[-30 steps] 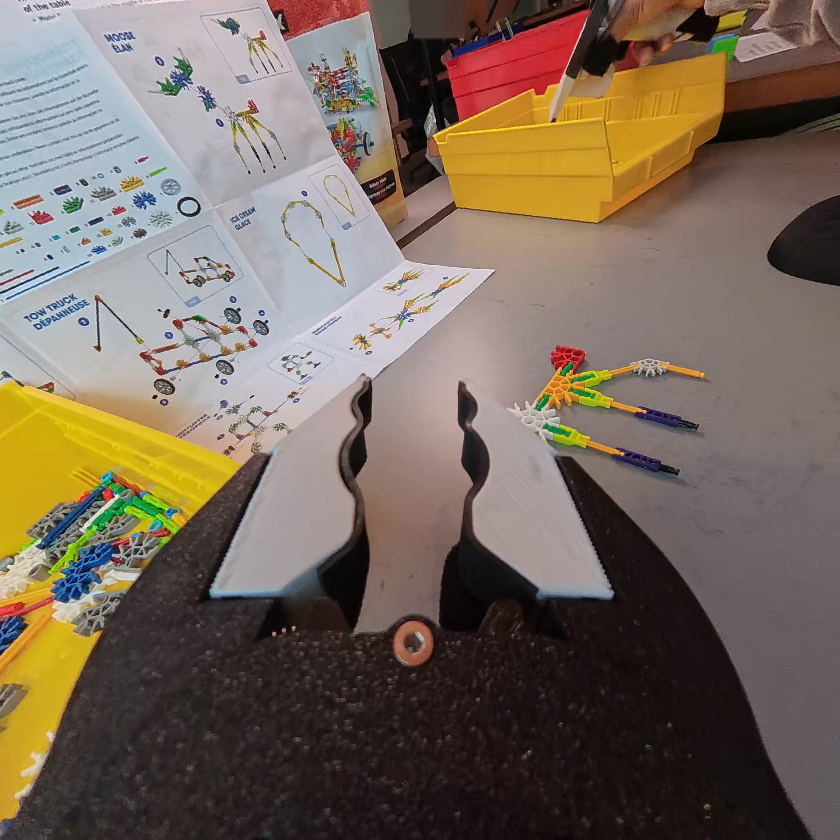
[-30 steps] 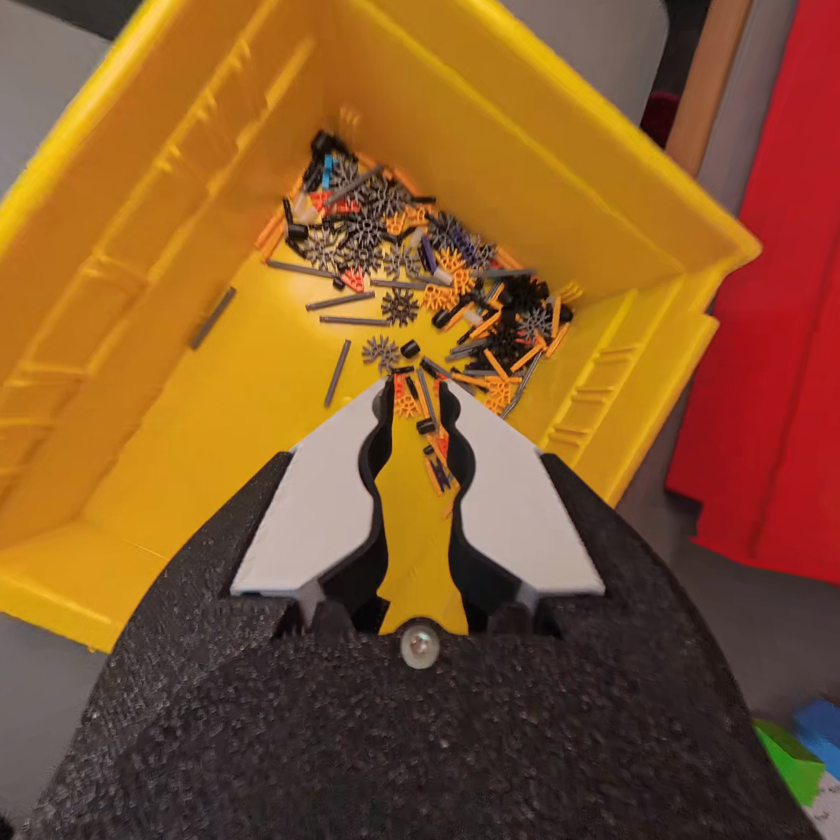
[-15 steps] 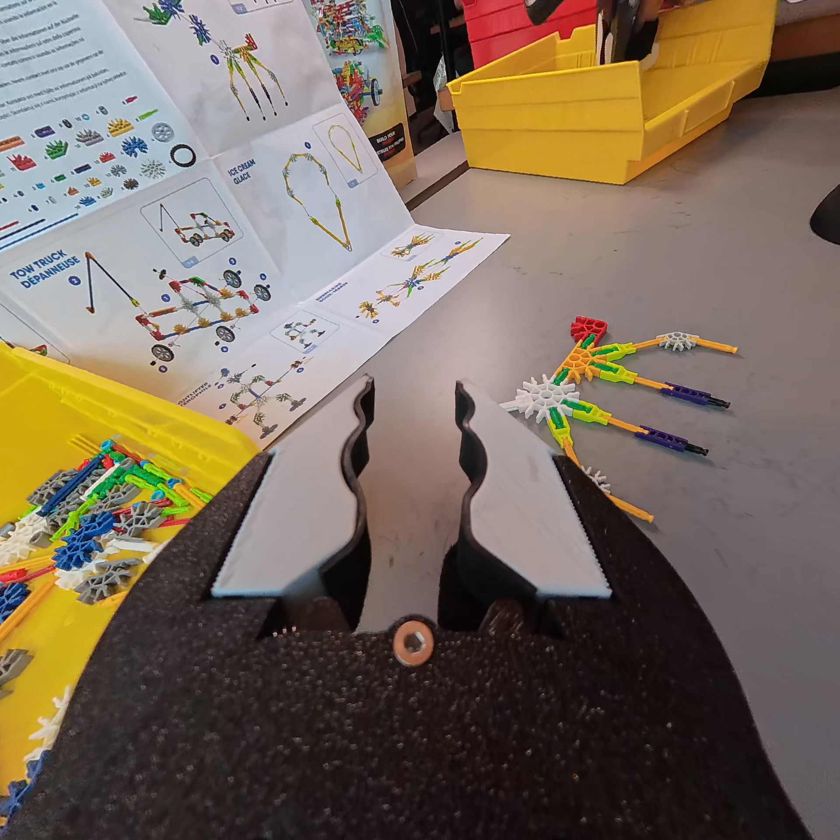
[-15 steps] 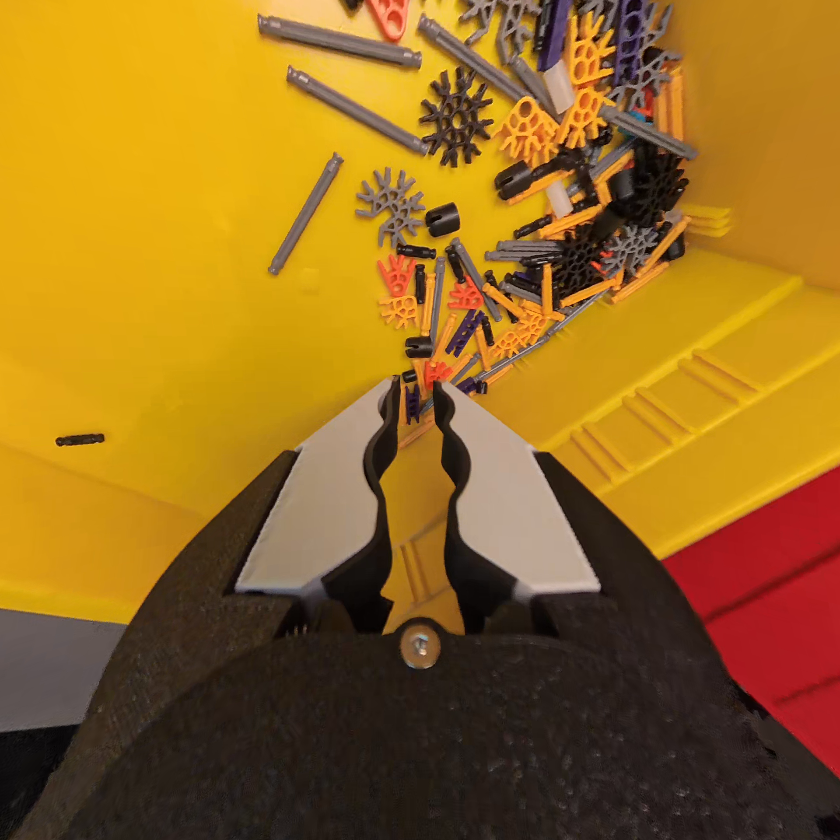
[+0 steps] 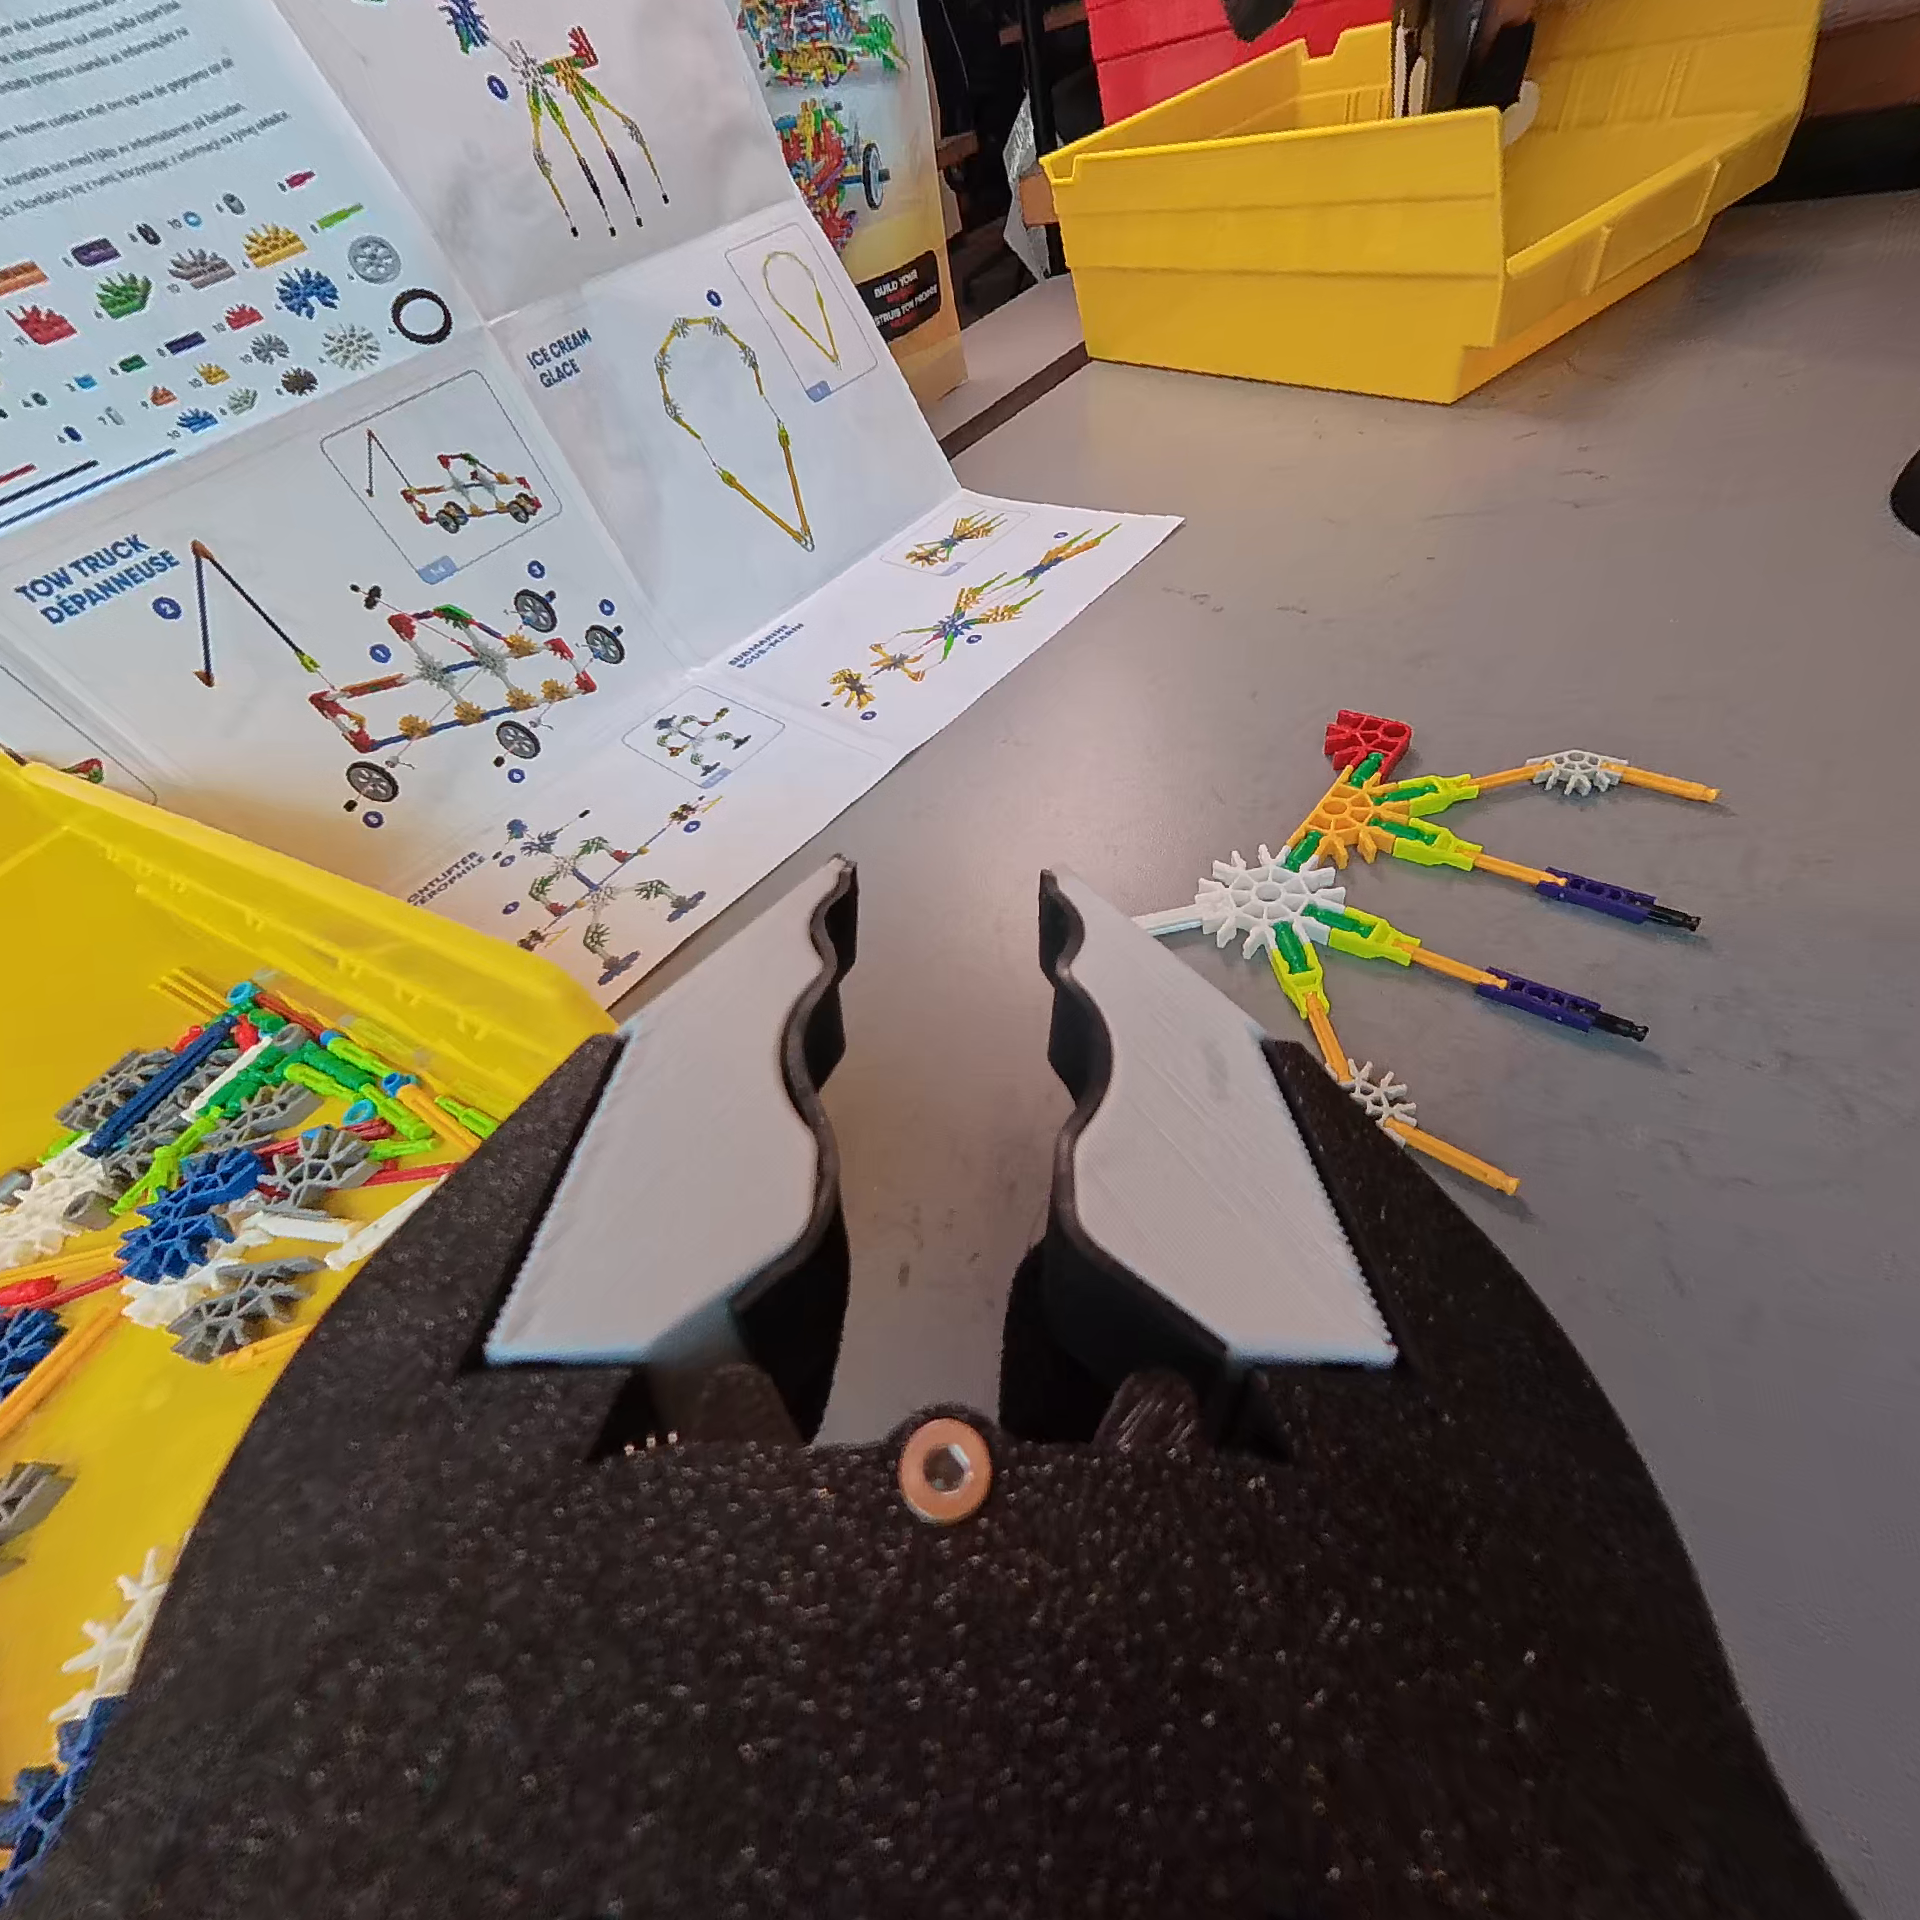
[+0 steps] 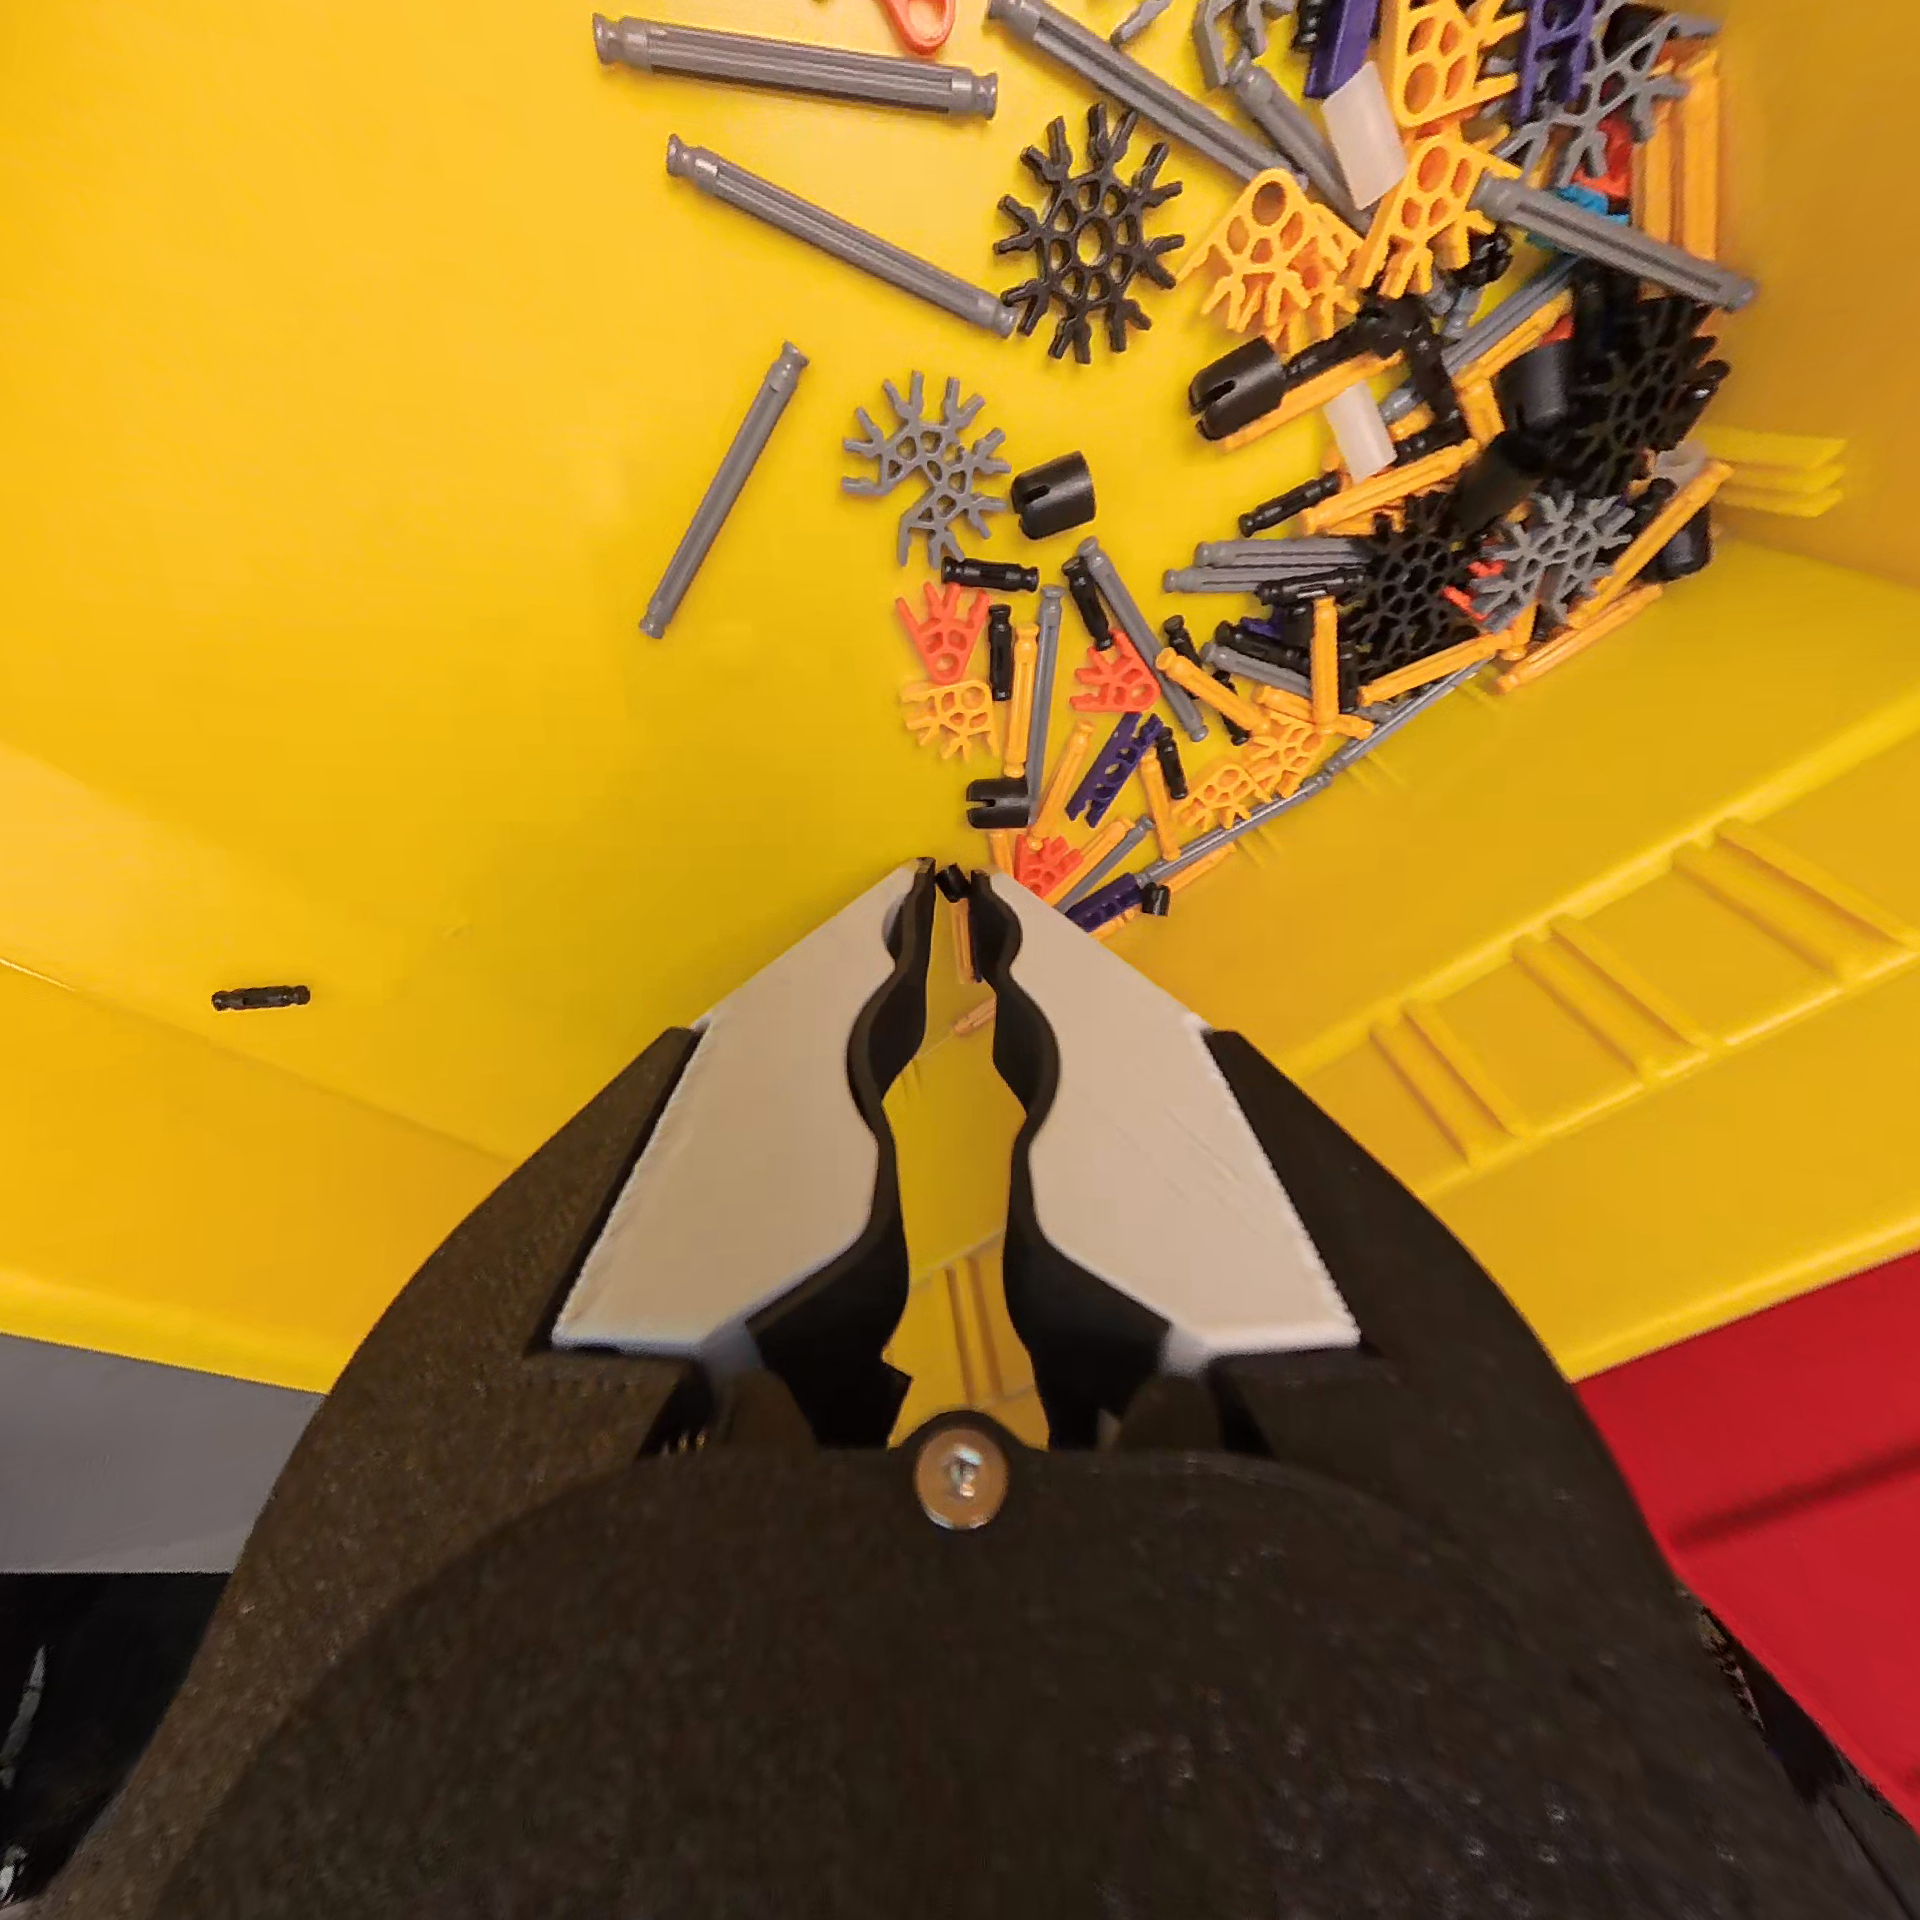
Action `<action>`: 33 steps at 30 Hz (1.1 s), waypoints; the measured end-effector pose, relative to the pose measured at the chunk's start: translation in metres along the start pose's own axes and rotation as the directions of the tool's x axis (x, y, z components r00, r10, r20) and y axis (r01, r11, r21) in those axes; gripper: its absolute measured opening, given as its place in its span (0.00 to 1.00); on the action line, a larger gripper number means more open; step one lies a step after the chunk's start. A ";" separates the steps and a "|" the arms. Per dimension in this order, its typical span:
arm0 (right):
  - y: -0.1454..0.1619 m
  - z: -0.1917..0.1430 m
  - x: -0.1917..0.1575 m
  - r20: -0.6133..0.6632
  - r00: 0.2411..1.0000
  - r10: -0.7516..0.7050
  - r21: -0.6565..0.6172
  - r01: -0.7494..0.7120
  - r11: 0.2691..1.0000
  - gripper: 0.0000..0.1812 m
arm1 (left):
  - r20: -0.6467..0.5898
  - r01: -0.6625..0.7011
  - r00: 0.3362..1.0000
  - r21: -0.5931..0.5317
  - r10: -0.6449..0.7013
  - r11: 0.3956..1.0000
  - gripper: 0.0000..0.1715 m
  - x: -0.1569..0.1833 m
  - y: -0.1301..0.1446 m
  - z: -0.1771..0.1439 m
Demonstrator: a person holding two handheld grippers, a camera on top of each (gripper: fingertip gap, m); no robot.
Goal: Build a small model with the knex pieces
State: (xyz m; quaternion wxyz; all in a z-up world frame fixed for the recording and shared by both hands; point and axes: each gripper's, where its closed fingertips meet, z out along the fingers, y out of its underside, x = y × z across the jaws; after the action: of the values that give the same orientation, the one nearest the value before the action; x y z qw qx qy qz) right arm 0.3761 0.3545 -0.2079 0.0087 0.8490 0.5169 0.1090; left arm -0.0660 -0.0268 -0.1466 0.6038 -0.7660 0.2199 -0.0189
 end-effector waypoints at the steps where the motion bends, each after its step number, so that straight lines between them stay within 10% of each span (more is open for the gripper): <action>1: 0.000 -0.001 -0.001 0.002 1.000 -0.001 0.005 0.001 1.000 0.03 | 0.001 -0.001 1.000 0.001 0.001 1.000 0.20 0.000 0.000 0.000; 8: -0.036 -0.092 -0.056 -0.147 0.988 -0.049 0.371 0.101 0.923 0.03 | 0.001 -0.003 1.000 0.009 0.003 1.000 0.20 0.000 -0.002 -0.002; 12: -0.055 -0.156 -0.203 -0.165 0.945 -0.283 0.642 0.321 0.696 0.03 | -0.006 -0.005 1.000 0.010 0.005 1.000 0.20 0.002 -0.003 -0.001; 18: -0.063 -0.107 -0.381 -0.127 0.776 -0.618 0.717 0.502 0.484 0.03 | -0.025 -0.030 0.999 0.016 0.031 0.999 0.20 0.009 -0.006 -0.002; 33: -0.068 -0.080 -0.406 -0.036 0.778 -0.627 0.727 0.451 0.518 0.07 | -0.100 0.025 0.995 -0.030 -0.028 0.999 0.24 0.019 -0.001 -0.004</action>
State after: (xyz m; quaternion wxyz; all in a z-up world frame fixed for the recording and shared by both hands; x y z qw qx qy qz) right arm 0.1210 0.0210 -0.2098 -0.2200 0.5877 0.7516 -0.2031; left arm -0.0499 -0.0375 -0.1490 0.5808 -0.7754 0.2400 -0.0622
